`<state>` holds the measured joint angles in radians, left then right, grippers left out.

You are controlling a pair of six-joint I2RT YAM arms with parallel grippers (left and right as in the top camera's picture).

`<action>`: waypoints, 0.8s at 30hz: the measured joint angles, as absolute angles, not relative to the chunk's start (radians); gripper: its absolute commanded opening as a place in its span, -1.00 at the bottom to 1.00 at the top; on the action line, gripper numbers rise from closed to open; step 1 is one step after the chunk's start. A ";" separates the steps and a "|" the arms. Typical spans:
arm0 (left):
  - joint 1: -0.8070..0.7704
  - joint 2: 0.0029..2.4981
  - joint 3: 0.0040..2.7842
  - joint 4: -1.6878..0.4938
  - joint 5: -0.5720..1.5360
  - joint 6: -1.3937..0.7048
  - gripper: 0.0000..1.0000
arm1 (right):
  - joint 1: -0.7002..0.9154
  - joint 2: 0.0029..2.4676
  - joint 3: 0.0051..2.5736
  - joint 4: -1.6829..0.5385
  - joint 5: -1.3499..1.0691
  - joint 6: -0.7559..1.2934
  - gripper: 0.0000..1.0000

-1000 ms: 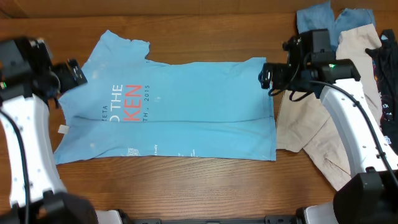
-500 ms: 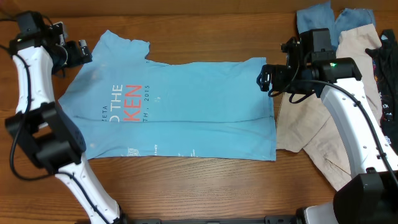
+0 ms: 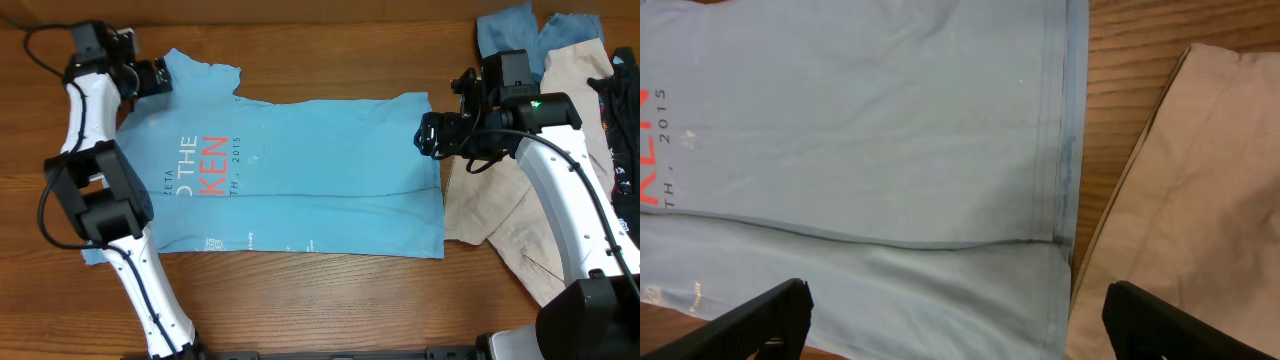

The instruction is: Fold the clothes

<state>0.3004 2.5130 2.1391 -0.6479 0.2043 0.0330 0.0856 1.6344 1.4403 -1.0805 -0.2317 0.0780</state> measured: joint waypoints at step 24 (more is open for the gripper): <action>0.296 2.547 2.193 -0.851 0.178 0.010 -0.92 | 0.086 1.672 1.440 -0.854 -0.193 0.075 0.72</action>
<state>0.2962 2.5469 2.1925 -0.8513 0.1776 0.0101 0.0856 1.6722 1.4399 -0.8536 -0.1932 0.0746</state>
